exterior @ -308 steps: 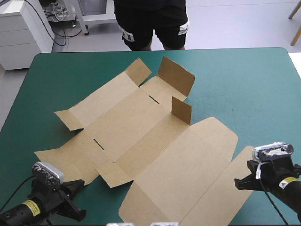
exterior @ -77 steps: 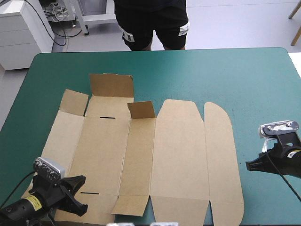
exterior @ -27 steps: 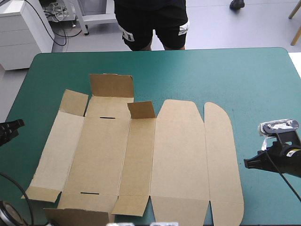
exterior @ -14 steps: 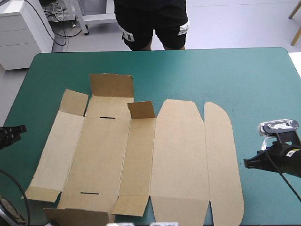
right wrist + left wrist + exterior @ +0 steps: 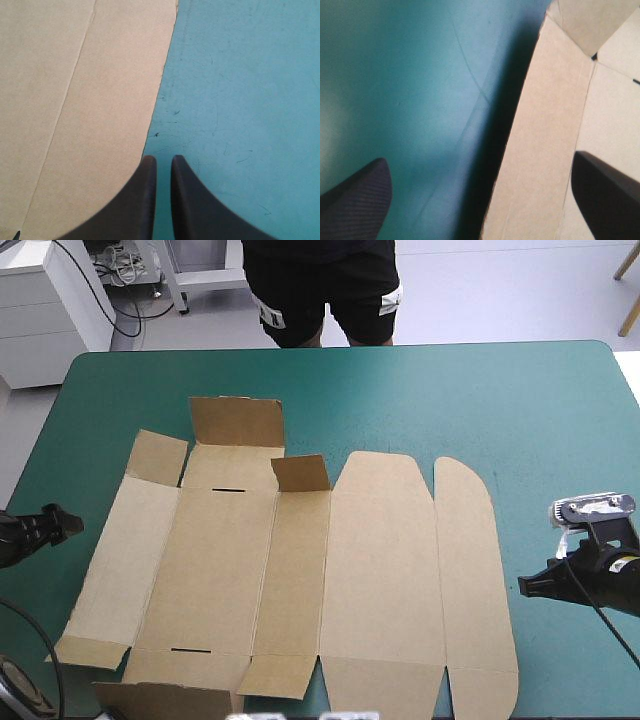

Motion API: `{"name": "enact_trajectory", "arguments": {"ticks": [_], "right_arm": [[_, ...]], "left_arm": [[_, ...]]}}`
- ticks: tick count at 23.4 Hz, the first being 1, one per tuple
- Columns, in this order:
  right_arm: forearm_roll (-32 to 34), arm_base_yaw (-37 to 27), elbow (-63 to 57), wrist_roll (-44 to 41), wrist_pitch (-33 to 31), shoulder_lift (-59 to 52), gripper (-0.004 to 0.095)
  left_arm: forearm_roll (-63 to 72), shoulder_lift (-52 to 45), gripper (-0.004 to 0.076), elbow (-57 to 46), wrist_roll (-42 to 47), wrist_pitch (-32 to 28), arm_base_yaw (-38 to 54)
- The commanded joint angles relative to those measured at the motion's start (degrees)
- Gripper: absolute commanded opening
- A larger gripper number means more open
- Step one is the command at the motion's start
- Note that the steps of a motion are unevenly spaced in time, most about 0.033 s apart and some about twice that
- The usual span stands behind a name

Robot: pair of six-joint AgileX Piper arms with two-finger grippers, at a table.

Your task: Fold the box

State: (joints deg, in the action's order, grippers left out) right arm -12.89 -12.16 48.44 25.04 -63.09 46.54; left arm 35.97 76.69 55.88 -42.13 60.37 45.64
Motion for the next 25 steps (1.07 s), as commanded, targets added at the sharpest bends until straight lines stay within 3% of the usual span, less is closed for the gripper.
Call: {"name": "enact_trajectory", "arguments": {"ticks": [1,10,17,25], "right_arm": [[-0.85,-0.05,1.4,0.06,2.38,-0.47,0.0087],[-0.85,-0.05,1.4,0.06,2.28,-0.47,0.0087],[-0.85,-0.05,1.4,0.06,2.28,-0.47,0.0087],[-0.85,-0.05,1.4,0.06,2.27,-0.47,0.0087]], "left_arm": [[2.97,-1.34,0.069,-1.97,-3.26,-0.86,0.15],[2.68,-1.34,0.069,-11.59,-12.88,-0.95,0.15],[3.06,-0.8,0.0687,-12.71,-14.28,0.51,-0.07],[2.31,2.71,0.0665,-12.71,-14.43,3.34,-9.72]]}}
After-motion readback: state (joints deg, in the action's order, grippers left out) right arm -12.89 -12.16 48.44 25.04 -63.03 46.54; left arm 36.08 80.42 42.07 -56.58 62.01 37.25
